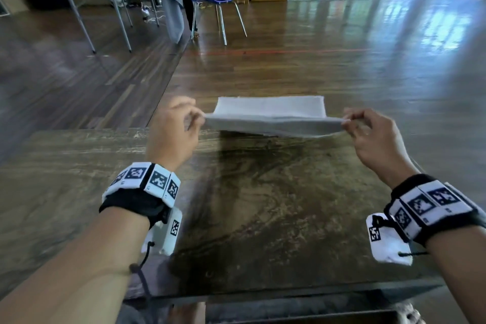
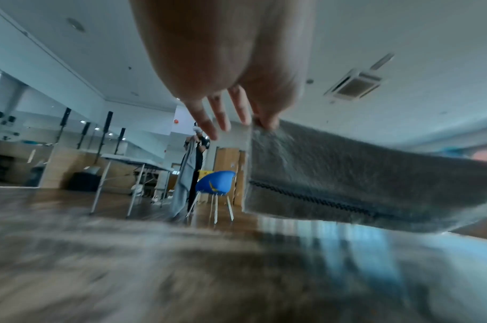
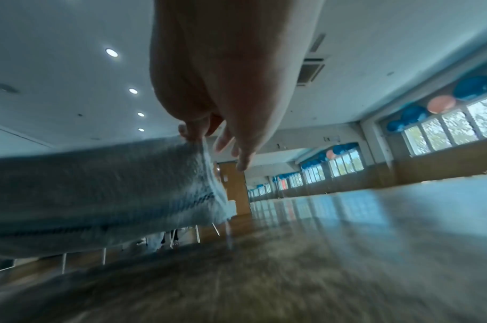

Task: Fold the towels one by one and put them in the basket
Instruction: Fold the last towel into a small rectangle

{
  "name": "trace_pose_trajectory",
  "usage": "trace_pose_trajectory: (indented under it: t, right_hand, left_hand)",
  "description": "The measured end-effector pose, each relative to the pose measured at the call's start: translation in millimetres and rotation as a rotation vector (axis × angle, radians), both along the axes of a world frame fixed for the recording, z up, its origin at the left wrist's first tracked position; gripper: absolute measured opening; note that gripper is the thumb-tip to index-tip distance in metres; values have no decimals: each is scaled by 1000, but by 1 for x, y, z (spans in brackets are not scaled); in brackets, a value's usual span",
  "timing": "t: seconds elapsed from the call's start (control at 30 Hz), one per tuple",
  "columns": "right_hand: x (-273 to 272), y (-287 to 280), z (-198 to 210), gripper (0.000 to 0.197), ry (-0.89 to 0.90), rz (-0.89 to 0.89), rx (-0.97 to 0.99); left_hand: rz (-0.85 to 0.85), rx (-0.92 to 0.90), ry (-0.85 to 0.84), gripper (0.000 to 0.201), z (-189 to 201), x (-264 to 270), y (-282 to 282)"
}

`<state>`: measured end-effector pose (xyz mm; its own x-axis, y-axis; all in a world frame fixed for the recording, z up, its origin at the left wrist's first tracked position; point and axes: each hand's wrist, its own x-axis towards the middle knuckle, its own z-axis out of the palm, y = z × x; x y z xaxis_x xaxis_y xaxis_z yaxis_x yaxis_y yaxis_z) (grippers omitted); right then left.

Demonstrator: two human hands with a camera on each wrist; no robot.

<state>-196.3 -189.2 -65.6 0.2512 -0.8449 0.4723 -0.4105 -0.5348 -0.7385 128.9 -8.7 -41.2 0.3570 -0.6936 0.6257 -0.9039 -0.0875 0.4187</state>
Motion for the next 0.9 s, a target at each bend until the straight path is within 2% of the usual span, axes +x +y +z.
trace_pose_trajectory:
  t: [0.1,0.23,0.37,0.47,0.53,0.6,0.7,0.77,0.83,0.9]
  right_hand:
    - [-9,2,-22,21,103,53,130]
    - [-14,10,-36,16,143,137,190]
    - [-22,14,-33,12,169,157,174]
    - [-31,16,-25,16,275,151,177]
    - [-37,18,-18,17,350,158,214]
    - [-42,20,-10,18,360,204,343]
    - [-53,25,2,21,361,287,623]
    - [-60,26,5,21,382,322,739]
    - [-59,23,4,21,400,287,707]
    - [-53,14,-1,20,377,194,578]
  left_hand:
    - [-84,233,58,10,-23,0,12]
    - [-66,459,162,13,-36,-1,21]
    - [-82,502,277,8,-28,-5,25]
    - [-122,512,387,16,-24,-9,28]
    - [-149,582,426,24,-21,-12,30]
    - [-172,672,464,28,-19,-14,30]
    - [-229,811,589,18,-15,-17,29]
    - [-237,882,626,19,-15,-18,26]
    - [-208,872,586,23,-18,-16,19]
    - [-158,766,530,26,-24,-15,10]
